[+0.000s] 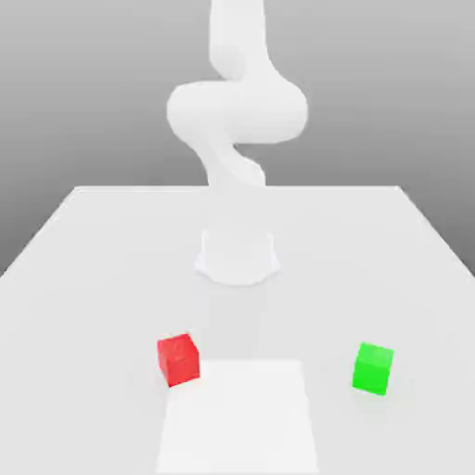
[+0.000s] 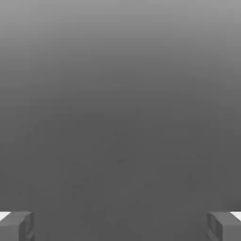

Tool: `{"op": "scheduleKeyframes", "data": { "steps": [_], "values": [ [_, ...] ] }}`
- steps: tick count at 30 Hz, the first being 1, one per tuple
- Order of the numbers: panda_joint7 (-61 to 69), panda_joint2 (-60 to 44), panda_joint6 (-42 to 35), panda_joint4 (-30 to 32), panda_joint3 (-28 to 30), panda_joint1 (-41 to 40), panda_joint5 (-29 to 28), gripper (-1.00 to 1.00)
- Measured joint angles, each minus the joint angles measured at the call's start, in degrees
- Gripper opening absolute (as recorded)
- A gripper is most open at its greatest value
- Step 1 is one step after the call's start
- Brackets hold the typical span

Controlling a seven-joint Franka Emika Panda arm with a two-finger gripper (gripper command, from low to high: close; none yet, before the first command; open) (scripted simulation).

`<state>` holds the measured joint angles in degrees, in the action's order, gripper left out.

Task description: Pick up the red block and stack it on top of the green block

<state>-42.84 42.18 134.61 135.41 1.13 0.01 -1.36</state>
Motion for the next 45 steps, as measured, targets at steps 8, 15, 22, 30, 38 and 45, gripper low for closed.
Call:
{"op": "scheduleKeyframes", "data": {
  "steps": [8, 15, 22, 30, 38, 45],
  "values": [
    [12.14, -14.1, 10.7, 13.54, 5.92, -0.11, -4.28, 0.0],
    [26.01, -27.91, 21.05, 26.31, 12.66, -0.21, -5.49, 0.0],
    [42.91, -47.67, 36.28, 30.04, 10.09, -2.01, 8.45, 0.0],
    [46.01, -53.02, 40.65, 29.24, 3.92, -7.23, 12.57, -1.0],
    [37.96, -41.54, 31.14, 31.05, 8.27, -6.32, 1.32, -1.0],
    [28.31, -36.0, 25.22, 30.12, 3.37, -3.34, -0.1, -1.0]
  ]
}}
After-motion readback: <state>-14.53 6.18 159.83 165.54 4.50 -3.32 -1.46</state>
